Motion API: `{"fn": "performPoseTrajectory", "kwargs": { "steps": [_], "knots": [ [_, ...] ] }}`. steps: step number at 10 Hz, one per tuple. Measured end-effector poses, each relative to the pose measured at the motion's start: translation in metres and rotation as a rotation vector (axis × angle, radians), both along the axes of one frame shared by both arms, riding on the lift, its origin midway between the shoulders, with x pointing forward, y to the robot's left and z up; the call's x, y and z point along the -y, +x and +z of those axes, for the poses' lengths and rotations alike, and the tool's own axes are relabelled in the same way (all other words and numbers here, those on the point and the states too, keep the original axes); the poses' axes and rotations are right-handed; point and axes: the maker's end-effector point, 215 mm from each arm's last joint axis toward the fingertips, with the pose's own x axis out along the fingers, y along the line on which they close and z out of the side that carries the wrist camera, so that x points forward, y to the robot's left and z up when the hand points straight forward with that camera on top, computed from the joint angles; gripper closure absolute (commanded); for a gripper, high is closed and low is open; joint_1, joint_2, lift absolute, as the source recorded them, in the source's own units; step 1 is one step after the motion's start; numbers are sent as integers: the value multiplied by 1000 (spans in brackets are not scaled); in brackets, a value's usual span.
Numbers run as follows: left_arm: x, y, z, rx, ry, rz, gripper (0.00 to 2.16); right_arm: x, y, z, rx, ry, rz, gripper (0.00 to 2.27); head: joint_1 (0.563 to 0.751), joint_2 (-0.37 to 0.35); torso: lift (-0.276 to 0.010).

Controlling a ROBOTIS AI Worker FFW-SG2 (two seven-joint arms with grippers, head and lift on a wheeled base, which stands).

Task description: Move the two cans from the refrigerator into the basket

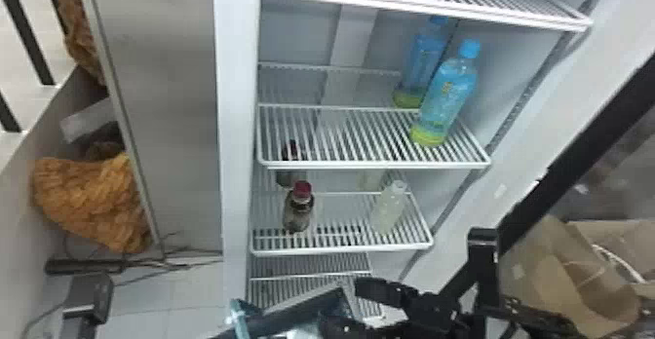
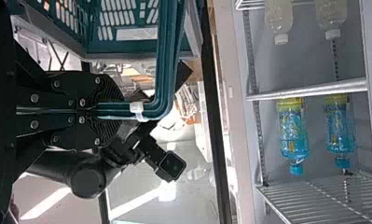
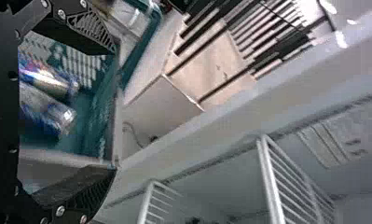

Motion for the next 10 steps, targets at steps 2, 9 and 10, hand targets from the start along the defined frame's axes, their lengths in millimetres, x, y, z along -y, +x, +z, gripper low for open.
{"fn": "performPoseTrajectory", "kwargs": {
  "steps": [2,9,10],
  "knots": [
    [0,-1,-1,-2,0,1,1197,21,14,2,84,2,-59,159,695,-286,-35],
    [-2,-4,-4,-21,-6,11,1197,113,26,23,319,-119,-273,160,695,-350,-35],
    [-3,-4,-4,-23,-7,14,1197,125,24,25,345,-135,-297,160,695,-350,-35]
  ]
}}
